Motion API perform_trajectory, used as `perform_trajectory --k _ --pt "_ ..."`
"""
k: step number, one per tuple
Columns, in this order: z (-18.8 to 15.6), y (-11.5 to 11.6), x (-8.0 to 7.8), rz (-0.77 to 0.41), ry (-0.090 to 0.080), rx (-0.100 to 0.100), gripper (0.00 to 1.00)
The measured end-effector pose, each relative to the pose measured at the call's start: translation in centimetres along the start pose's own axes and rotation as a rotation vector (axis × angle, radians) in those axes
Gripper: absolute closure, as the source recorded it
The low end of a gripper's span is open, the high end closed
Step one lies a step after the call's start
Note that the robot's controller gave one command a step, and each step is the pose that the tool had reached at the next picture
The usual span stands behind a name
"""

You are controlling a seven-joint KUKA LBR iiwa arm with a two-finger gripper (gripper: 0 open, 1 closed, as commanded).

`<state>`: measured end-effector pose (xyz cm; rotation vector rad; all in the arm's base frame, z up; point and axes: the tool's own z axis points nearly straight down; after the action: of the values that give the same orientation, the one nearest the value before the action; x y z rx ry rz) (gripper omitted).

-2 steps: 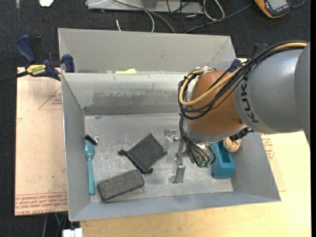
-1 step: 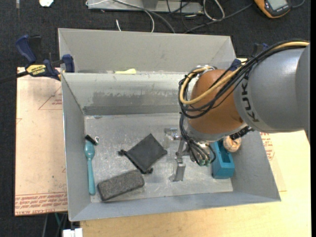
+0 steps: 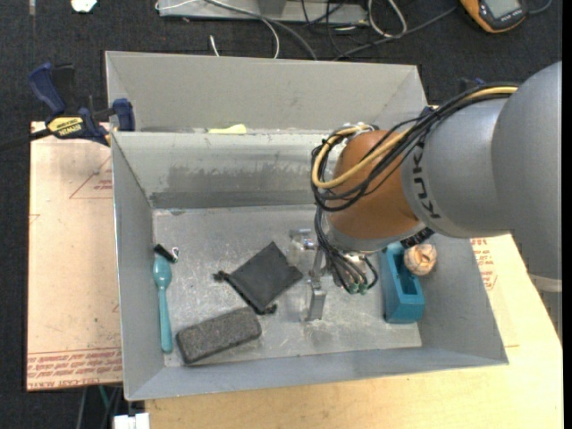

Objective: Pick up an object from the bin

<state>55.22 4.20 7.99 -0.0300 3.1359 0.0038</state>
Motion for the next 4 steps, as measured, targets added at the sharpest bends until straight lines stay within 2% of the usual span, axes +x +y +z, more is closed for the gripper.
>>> perform_trajectory --k 1,2,3,4 --pt "1.2 2.0 -1.2 -0.007 0.0 0.0 0.0" --pt "0.9 4.4 -2.5 0.231 0.002 0.0 1.0" --pt "0.9 4.4 -2.5 0.231 0.002 0.0 1.0" --pt "-5.3 5.3 -2.1 0.23 0.006 0.0 1.0"
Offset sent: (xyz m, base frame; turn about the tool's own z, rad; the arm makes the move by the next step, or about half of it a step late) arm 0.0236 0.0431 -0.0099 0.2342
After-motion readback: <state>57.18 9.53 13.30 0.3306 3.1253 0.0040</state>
